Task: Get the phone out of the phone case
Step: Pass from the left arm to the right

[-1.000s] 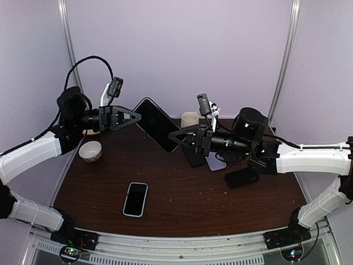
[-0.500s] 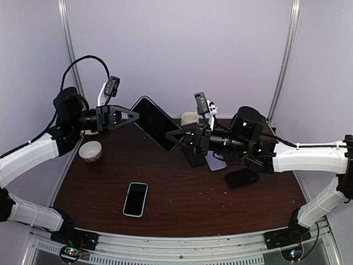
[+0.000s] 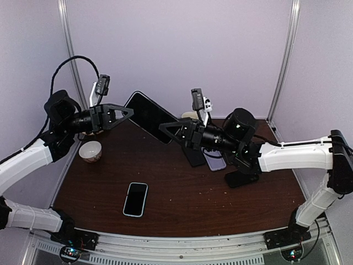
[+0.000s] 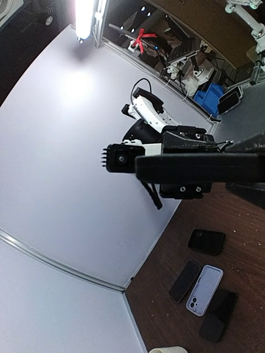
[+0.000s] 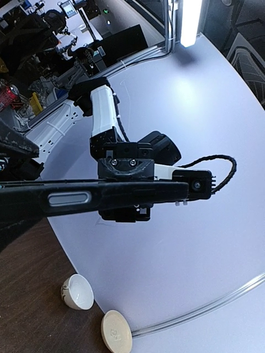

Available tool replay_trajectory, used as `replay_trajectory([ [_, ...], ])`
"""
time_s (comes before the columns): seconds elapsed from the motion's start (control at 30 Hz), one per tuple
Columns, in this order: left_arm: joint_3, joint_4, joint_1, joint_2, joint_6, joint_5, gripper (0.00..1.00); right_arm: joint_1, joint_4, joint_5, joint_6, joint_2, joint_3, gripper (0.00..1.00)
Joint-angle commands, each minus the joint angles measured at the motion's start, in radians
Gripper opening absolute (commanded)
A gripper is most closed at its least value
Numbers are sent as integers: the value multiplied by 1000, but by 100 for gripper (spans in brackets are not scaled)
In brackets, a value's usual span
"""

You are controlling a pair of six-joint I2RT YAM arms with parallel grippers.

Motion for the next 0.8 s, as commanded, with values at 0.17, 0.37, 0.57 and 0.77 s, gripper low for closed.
replay_trajectory([
  [0.17,-3,92,5,-45,19,-66,0,-7,203,-12,81,46,48,25],
  [0.37,-10,97,4,-53,18,-82,0,-6,259,-40,88,63,42,28],
  [0.57,-13,110,4,-52,10,-86,0,-7,354,-81,122,96,41,28],
  [0.77,-12,81,5,-52,37,-86,0,-10,339,-93,129,102,51,14],
])
